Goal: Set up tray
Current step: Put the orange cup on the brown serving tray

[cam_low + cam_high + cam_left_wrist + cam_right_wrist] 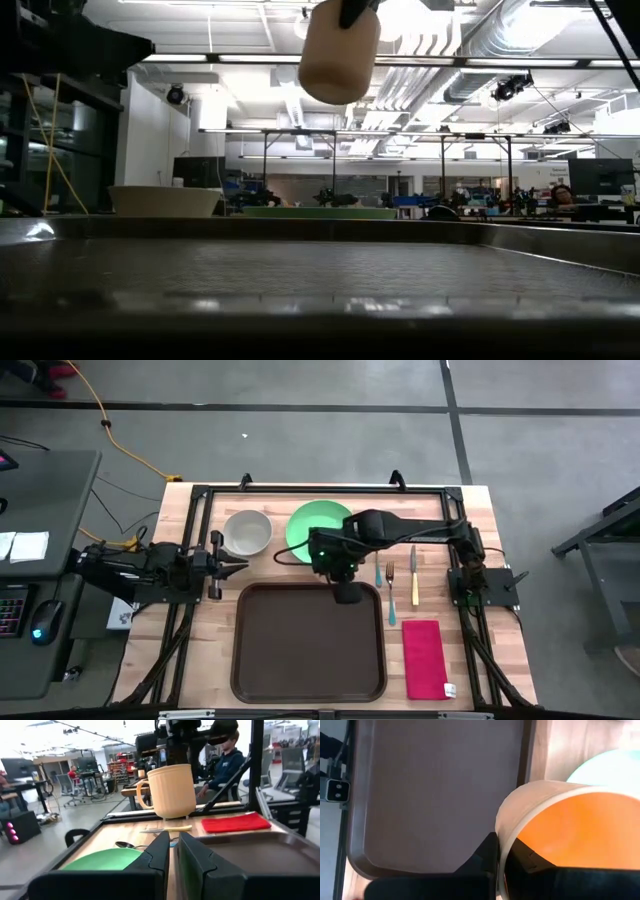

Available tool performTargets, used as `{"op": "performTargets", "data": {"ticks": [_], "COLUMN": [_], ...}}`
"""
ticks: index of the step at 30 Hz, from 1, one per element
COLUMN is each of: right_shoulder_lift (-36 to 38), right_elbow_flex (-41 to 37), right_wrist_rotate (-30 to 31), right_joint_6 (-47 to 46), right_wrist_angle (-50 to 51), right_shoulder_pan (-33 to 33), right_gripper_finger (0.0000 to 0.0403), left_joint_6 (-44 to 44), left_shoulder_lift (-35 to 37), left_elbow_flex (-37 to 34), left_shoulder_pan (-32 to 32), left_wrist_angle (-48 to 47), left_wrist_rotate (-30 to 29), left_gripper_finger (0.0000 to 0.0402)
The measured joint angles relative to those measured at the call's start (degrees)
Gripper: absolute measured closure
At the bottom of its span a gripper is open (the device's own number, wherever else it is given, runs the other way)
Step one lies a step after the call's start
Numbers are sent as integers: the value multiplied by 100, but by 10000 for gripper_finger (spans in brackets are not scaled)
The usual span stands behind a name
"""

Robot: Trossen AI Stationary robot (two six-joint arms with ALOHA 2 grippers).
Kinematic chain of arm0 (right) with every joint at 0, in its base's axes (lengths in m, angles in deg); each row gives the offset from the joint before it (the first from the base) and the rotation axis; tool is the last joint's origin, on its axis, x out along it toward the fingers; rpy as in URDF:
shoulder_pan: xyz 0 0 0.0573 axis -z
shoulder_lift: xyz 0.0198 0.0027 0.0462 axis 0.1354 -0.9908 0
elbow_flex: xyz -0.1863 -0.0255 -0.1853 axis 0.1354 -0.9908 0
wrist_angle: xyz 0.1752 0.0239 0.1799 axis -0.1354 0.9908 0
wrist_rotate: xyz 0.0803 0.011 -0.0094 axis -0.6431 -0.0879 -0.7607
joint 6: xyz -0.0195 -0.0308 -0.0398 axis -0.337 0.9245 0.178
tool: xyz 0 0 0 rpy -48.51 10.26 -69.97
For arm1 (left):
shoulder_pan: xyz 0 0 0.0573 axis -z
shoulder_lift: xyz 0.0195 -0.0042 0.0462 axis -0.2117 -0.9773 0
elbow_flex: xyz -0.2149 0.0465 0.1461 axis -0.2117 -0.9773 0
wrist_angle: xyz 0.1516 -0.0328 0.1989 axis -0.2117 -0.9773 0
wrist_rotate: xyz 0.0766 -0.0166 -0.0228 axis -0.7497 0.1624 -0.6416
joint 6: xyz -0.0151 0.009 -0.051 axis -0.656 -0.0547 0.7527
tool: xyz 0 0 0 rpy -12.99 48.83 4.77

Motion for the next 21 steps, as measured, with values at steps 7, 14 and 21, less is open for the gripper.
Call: {"op": "performTargets", "data": {"ticks": [7,14,21], "right_shoulder_lift": [-9,-28,-287], "right_elbow_flex": [-51,-53,-62], "right_wrist_rotate": [-57,-96,-262], "right_joint_6": [-168,-296,-208], "right_wrist_angle": [-153,-358,-439], "right_shoulder_pan": [-100,-123,-123], "right_gripper_finger": [403,403,403], "left_joint_6": [402,267,-92], "left_shoulder_lift": [-1,-337,-1566], "left_elbow_flex": [0,519,1768], "left_shoulder_pan": [0,0,0], "left_wrist_angle": [-7,-137,-1249], "left_wrist_rotate": [850,1072,1065], "left_gripper_finger": [328,328,328]}}
